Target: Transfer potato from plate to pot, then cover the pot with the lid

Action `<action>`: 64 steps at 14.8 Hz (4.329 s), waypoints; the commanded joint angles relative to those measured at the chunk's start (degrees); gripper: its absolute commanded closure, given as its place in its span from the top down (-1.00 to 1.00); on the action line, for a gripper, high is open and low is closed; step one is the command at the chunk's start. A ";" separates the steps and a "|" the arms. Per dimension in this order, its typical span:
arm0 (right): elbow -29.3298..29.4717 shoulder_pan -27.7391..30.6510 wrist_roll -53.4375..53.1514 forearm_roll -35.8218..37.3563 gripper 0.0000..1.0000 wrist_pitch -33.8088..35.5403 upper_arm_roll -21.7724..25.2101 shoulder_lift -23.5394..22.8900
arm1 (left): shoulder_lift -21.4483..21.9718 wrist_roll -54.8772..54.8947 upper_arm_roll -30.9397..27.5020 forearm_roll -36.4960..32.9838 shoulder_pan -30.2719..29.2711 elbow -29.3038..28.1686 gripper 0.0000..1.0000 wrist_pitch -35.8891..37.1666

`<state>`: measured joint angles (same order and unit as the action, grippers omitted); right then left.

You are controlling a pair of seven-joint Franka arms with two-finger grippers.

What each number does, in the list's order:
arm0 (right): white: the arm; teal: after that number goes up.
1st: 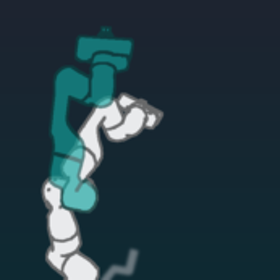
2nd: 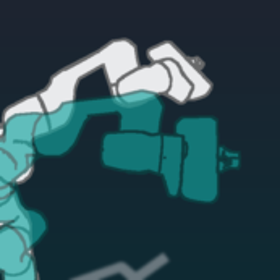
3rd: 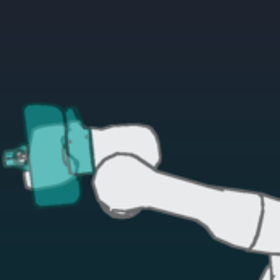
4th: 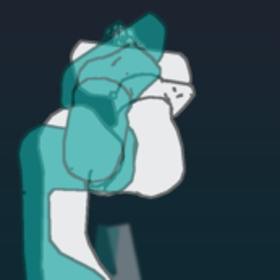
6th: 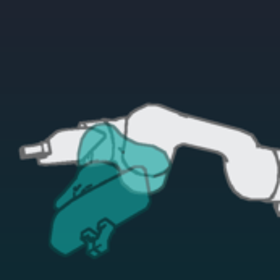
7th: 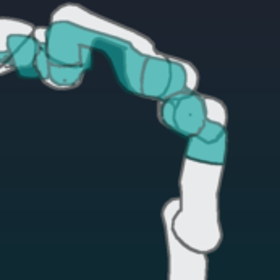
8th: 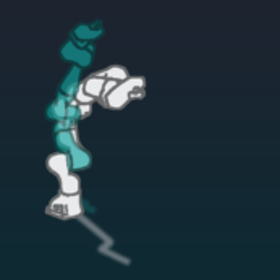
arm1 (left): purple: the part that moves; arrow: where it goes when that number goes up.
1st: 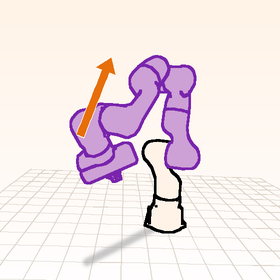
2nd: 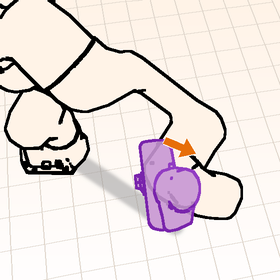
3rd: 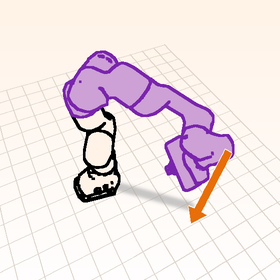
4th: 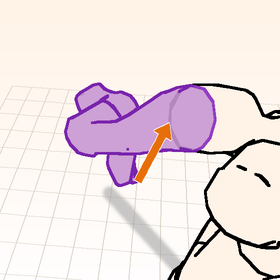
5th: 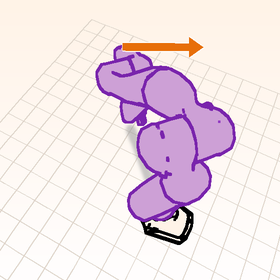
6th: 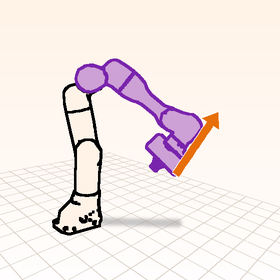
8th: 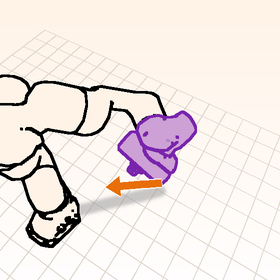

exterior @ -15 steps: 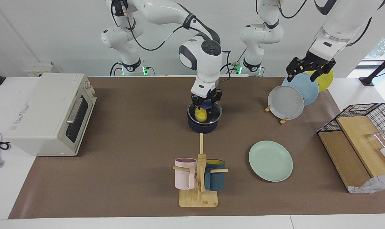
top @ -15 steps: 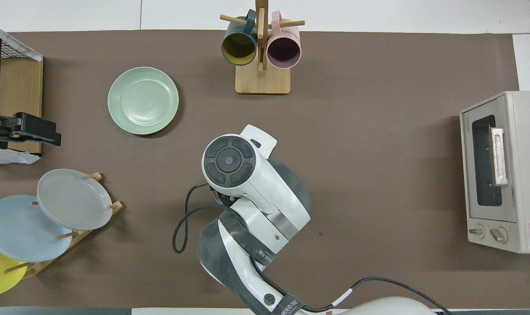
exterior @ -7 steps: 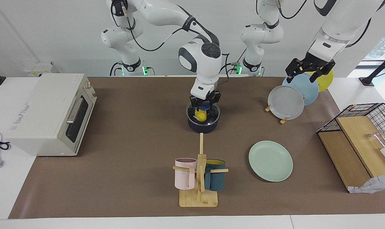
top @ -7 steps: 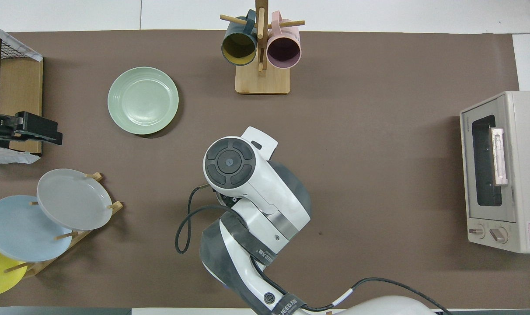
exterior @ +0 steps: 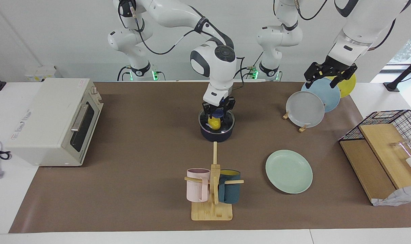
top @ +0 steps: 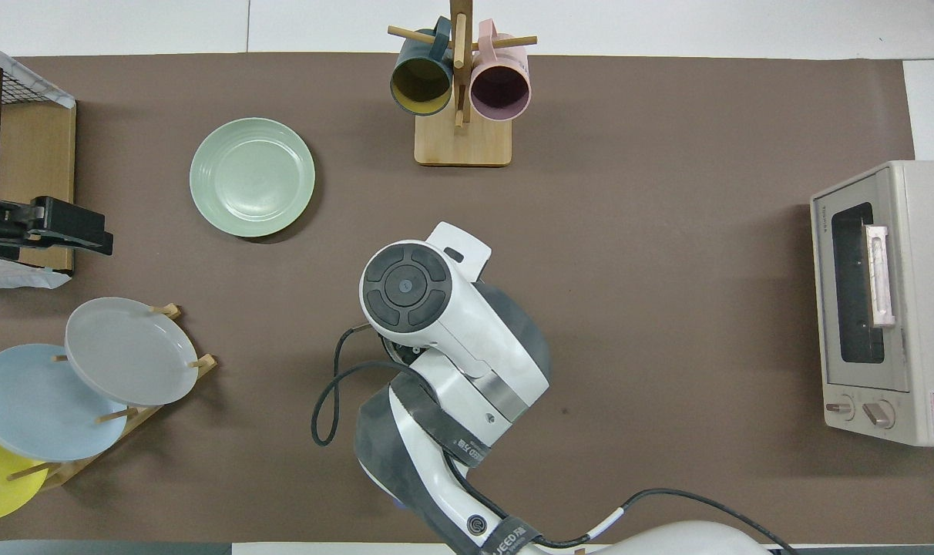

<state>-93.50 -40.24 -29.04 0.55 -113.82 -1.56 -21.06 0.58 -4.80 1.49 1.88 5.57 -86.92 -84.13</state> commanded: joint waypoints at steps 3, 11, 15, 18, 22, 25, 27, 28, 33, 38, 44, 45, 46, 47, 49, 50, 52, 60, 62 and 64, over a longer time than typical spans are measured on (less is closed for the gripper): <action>-2.91 1.30 -0.22 -0.29 -1.00 -2.37 -0.37 1.64 | 0.57 0.14 0.18 -1.26 -0.03 -0.62 1.00 -0.51; -3.00 0.95 -1.01 -2.57 -1.00 -3.17 -0.37 1.55 | 0.57 0.05 0.35 -1.35 0.06 -0.62 1.00 -0.60; -3.88 0.95 -1.01 -2.57 -1.00 -3.17 -0.37 1.73 | 0.57 0.23 0.27 -1.35 -0.11 -0.71 1.00 -0.68; -4.84 0.68 -1.01 -2.57 -1.00 -2.99 -0.37 2.25 | 0.57 0.75 0.18 -1.35 -0.56 -0.71 1.00 -0.60; -4.85 0.86 -1.01 -2.66 -1.00 -2.81 -0.46 2.25 | 0.57 0.75 0.09 -1.44 -0.64 -0.71 1.00 -0.69; -5.55 1.04 -1.01 -2.66 -1.00 -3.08 -0.37 2.43 | 0.65 0.58 0.00 -1.35 -0.47 -0.80 1.00 -0.33; -5.73 1.04 -0.93 -2.66 -0.60 -3.17 -0.37 2.43 | 0.57 0.58 0.00 -1.44 -0.47 -0.71 1.00 -0.33; -5.73 1.04 -0.84 -2.66 0.54 -3.25 -0.37 2.52 | 0.65 0.58 0.09 -1.44 -0.47 -0.71 1.00 -0.33; -3.19 1.47 -0.31 -1.25 1.00 -2.21 0.07 2.43 | 0.65 0.40 0.09 -1.35 -0.38 -0.71 1.00 -0.33; 6.91 5.25 -0.31 -1.34 1.00 6.83 0.24 2.52 | 0.65 0.49 0.09 -1.35 -0.29 -0.71 1.00 -0.33; 13.79 13.41 0.56 -1.34 1.00 19.49 0.33 7.51 | 0.74 0.58 0.00 -1.35 -0.38 -0.71 1.00 -0.33; 13.70 15.87 2.48 -1.34 1.00 21.42 0.33 8.75 | 0.74 0.58 0.09 -1.44 -0.29 -0.71 1.00 -0.33; 13.52 18.76 5.29 -1.34 1.00 22.75 0.33 10.15 | 0.74 0.58 0.00 -1.35 -0.29 -0.71 1.00 -0.33; 13.52 21.75 8.19 -1.34 1.00 24.07 0.33 11.12 | 0.74 0.58 0.09 -1.44 -0.29 -0.71 1.00 -0.33; 13.61 27.29 13.46 -1.25 1.00 27.58 0.33 12.88 | 0.74 0.58 0.09 -1.35 -0.29 -0.71 1.00 -0.33; 13.61 29.23 15.49 -1.25 1.00 29.42 0.42 13.85 | 0.74 0.58 0.09 -1.35 -0.29 -0.71 1.00 -0.33; 13.26 32.40 18.13 0.23 1.00 32.59 0.42 16.13 | 0.74 0.49 0.09 -1.35 -0.29 -0.71 1.00 -0.25; 4.38 32.93 26.23 3.94 1.00 32.52 2.44 21.86 | 0.74 0.23 0.09 -1.35 -0.20 -0.71 1.00 -0.42; 4.21 33.99 26.41 3.76 1.00 32.69 2.35 21.85 | 0.74 0.23 0.09 -1.35 -0.20 -0.71 1.00 -0.42; 3.59 34.17 26.76 3.76 1.00 33.05 2.44 22.12 | 0.74 0.23 0.09 -1.35 -0.20 -0.71 1.00 -0.42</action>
<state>-87.57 -6.94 -3.86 4.40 -80.08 1.19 -0.61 0.58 -4.79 1.36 1.63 5.48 -86.92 -84.13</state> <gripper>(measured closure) 0.000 0.000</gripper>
